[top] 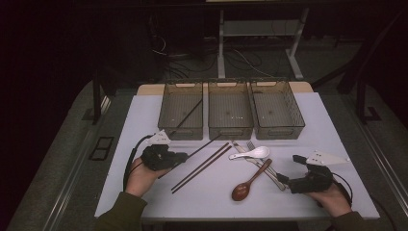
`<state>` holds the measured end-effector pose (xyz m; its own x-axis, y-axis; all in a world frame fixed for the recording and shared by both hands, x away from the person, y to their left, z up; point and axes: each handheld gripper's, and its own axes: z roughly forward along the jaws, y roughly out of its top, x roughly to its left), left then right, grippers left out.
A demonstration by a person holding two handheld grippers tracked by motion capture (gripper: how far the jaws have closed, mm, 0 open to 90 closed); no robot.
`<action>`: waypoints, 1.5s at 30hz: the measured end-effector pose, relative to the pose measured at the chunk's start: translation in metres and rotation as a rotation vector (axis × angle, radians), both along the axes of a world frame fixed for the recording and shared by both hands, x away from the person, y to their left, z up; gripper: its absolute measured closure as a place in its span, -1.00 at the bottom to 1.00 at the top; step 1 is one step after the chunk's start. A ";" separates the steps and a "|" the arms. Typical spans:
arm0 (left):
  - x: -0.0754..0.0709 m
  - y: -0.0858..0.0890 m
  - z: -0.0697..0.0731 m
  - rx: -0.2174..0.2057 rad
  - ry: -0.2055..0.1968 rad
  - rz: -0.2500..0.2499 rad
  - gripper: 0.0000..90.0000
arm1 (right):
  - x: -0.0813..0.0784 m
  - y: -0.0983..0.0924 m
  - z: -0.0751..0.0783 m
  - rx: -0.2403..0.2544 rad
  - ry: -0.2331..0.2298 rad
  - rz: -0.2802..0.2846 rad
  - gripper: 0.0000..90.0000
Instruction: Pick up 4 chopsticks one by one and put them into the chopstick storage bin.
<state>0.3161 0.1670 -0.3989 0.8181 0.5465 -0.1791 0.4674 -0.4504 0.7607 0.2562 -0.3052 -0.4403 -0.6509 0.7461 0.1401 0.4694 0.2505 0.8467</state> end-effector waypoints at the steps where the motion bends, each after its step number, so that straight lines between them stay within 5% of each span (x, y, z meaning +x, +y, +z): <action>1: 0.000 0.000 0.001 -0.006 -0.001 0.001 0.88 | 0.000 0.000 0.000 -0.001 0.000 0.001 -0.95; 25: 0.017 -0.003 0.025 -0.063 -0.033 -0.001 0.88 | -0.001 0.006 -0.002 0.002 0.012 0.026 -0.95; 45: 0.053 0.003 0.044 -0.070 -0.045 0.082 0.88 | -0.002 0.013 -0.006 0.003 0.032 0.028 -0.95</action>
